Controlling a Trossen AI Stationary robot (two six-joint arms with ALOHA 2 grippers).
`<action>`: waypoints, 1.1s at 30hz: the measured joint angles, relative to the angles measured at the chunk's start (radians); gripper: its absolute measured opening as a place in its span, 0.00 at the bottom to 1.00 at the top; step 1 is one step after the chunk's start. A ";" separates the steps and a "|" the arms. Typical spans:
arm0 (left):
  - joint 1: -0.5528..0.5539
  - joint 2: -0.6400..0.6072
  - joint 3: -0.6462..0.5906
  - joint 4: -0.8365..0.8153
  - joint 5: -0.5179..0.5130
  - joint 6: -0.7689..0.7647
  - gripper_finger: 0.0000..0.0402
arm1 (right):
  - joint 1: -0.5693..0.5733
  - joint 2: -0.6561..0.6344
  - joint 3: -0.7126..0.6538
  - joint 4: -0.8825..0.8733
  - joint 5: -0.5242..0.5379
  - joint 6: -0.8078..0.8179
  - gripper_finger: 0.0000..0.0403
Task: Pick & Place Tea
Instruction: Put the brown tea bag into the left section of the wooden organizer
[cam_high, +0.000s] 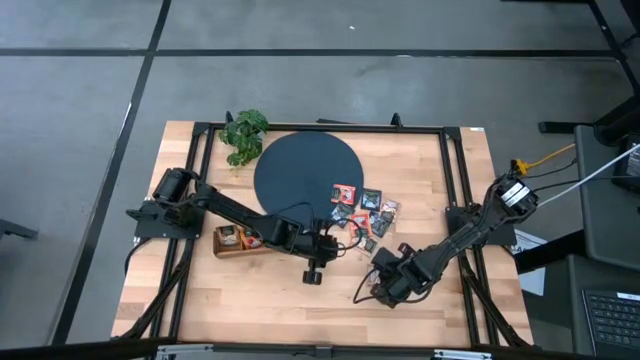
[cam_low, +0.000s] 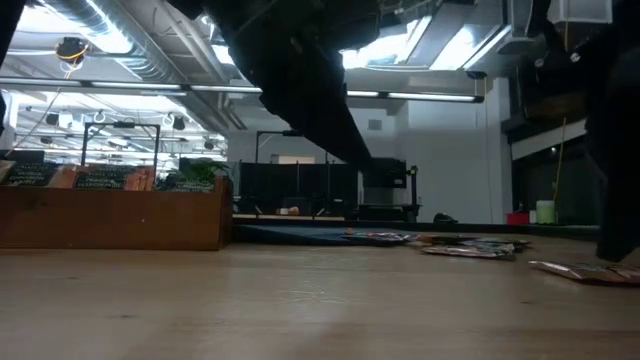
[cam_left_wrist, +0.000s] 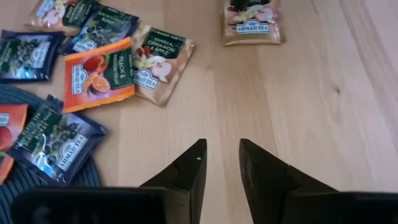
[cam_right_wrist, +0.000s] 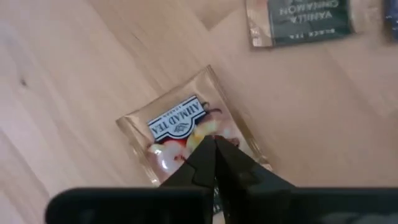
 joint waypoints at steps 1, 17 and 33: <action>0.000 0.000 0.000 -0.001 0.000 -0.010 0.23 | -0.004 0.008 -0.004 0.013 -0.009 -0.002 0.05; -0.011 0.008 0.000 0.004 0.151 -0.207 0.23 | -0.053 0.070 -0.014 0.270 0.007 -0.171 0.03; -0.022 0.111 0.000 0.017 0.108 -0.256 0.23 | -0.195 0.131 -0.015 0.514 0.022 -0.483 0.01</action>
